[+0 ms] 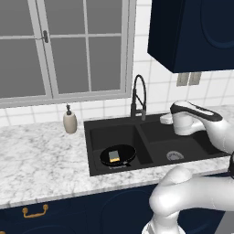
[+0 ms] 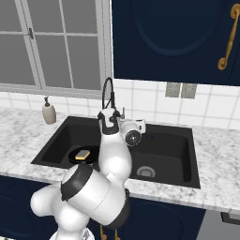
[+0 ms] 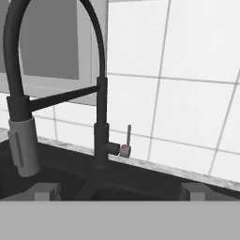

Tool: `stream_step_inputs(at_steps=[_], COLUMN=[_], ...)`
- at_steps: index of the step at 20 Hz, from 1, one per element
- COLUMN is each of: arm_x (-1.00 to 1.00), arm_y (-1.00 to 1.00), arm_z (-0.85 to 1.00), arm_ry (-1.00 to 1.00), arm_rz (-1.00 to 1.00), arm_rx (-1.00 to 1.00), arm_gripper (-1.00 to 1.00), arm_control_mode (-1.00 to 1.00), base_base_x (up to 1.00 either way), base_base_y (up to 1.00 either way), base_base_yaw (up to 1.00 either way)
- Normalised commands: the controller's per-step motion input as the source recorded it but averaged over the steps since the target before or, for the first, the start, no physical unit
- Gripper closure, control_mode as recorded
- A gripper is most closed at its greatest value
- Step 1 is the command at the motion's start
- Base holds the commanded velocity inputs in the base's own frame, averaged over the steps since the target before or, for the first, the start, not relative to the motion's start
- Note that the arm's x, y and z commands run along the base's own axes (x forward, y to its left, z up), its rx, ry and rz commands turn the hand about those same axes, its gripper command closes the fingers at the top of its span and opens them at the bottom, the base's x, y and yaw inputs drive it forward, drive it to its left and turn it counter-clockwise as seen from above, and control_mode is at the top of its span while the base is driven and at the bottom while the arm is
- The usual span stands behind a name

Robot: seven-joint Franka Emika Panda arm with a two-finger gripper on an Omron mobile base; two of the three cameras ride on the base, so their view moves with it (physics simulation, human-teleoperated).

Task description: Pick the pan and sponge and place them into the sink. Then turn on the water.

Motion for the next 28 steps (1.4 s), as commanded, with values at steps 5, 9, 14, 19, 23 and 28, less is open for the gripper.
stream_step_inputs(at_steps=[5, 9, 14, 19, 23, 28], arm_x=[0.42, 0.44, 0.45, 0.33, 0.52, 0.44], arm_y=[0.00, 0.00, 0.00, 0.00, 0.00, 0.00], arm_z=[-0.25, -0.10, 0.00, 0.01, 0.00, 0.00], arm_ry=[-0.04, 0.00, 0.00, 0.00, 0.00, 0.00], arm_rz=[0.00, 0.00, 0.00, -0.04, -0.03, 0.00], arm_rx=[0.07, 0.09, 0.03, 0.00, 0.00, 0.00], arm_gripper=[-1.00, -1.00, -1.00, -1.00, -1.00, -1.00], arm_control_mode=[-1.00, -1.00, -1.00, -1.00, -1.00, -1.00], base_base_x=[0.00, 0.00, 0.00, 0.00, 0.00, 0.00], base_base_y=[0.00, 0.00, 0.00, 0.00, 0.00, 0.00], base_base_yaw=[0.00, 0.00, 0.00, 0.00, 0.00, 0.00])
